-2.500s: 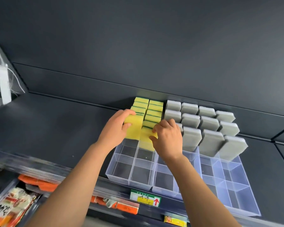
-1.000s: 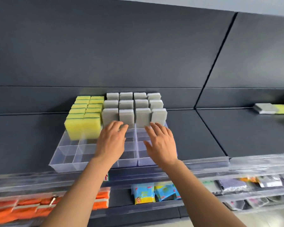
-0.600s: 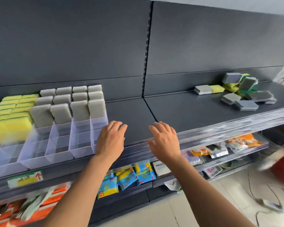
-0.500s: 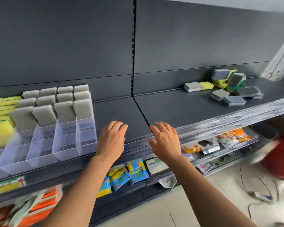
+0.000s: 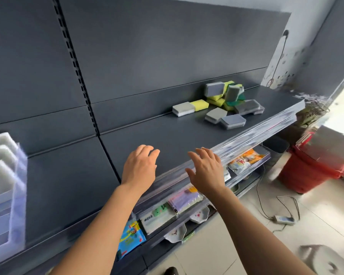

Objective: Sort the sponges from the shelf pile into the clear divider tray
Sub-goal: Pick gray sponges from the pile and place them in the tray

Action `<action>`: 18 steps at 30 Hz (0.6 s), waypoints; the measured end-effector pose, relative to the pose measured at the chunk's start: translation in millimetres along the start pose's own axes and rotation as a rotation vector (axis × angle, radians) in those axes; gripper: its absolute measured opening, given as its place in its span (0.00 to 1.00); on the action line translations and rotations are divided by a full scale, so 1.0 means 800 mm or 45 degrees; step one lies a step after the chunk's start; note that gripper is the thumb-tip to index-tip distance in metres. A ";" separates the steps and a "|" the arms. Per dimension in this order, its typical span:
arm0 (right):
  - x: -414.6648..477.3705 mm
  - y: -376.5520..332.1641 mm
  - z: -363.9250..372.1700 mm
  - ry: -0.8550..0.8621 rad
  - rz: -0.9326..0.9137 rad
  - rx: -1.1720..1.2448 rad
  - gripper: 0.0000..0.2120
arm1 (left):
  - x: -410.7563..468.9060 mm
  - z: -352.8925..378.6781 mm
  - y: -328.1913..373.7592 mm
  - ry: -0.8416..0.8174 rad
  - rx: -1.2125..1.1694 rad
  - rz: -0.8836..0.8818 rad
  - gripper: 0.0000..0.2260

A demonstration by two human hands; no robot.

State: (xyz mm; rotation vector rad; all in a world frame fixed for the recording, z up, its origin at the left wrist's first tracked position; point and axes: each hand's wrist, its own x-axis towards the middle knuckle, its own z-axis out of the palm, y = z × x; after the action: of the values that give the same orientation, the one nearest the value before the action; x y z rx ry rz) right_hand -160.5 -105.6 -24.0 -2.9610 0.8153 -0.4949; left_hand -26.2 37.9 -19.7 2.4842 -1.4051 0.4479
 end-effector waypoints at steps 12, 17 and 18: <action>0.128 0.162 0.014 -0.045 0.210 -0.116 0.23 | 0.206 0.093 0.070 -0.061 -0.165 0.145 0.18; 0.163 0.215 0.024 -0.067 0.269 -0.102 0.22 | 0.267 0.128 0.099 -0.131 -0.188 0.178 0.16; 0.171 0.226 0.027 -0.075 0.272 -0.098 0.22 | 0.278 0.134 0.105 -0.145 -0.181 0.180 0.17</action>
State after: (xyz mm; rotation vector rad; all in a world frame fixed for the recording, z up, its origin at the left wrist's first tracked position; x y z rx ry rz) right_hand -131.7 -331.5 -24.2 -2.8919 1.1521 -0.3710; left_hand 24.6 -217.9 -27.6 2.3397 -1.6042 0.2271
